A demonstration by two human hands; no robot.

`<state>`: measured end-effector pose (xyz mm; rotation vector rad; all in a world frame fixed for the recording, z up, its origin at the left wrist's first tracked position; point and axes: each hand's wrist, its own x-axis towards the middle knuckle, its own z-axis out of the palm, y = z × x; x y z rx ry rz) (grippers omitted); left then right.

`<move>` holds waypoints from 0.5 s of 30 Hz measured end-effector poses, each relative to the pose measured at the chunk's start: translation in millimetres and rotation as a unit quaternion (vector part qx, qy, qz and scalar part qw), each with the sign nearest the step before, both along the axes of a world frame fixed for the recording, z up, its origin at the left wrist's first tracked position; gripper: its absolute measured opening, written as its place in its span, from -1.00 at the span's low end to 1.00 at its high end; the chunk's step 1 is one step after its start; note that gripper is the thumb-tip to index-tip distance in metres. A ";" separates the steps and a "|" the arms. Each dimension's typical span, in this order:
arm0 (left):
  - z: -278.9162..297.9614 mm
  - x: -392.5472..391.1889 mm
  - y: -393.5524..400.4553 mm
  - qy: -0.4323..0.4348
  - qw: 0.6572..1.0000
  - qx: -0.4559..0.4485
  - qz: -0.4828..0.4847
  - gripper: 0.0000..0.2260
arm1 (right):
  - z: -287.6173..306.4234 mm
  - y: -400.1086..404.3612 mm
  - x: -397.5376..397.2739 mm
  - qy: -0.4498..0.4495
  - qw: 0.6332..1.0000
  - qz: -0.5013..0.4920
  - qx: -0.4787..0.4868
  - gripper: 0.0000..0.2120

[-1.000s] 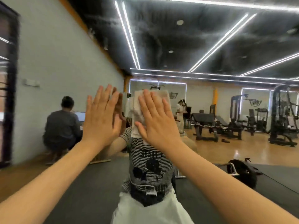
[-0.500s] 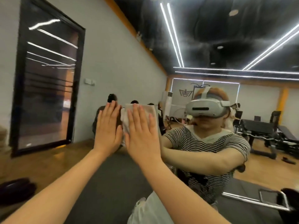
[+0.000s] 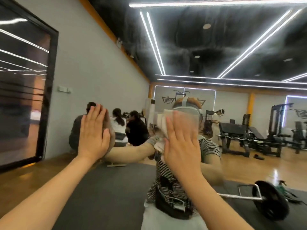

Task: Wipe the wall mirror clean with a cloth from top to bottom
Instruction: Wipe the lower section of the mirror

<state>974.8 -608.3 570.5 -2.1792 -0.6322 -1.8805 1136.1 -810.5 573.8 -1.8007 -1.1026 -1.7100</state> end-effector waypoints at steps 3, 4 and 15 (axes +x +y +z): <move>-0.5 0.0 -1.2 0.008 1.000 -0.005 0.003 -0.42 | -12.8 -47.4 32.6 0.055 0.997 -0.018 0.055 -0.42; -1.4 0.0 -1.6 0.009 1.000 -0.007 0.004 -0.42 | -16.0 -54.2 37.2 0.067 0.996 -0.017 0.065 -0.42; -2.7 1.6 5.3 0.018 1.000 0.003 0.010 -0.42 | 25.5 61.2 -40.7 0.008 0.999 -0.028 0.025 -0.42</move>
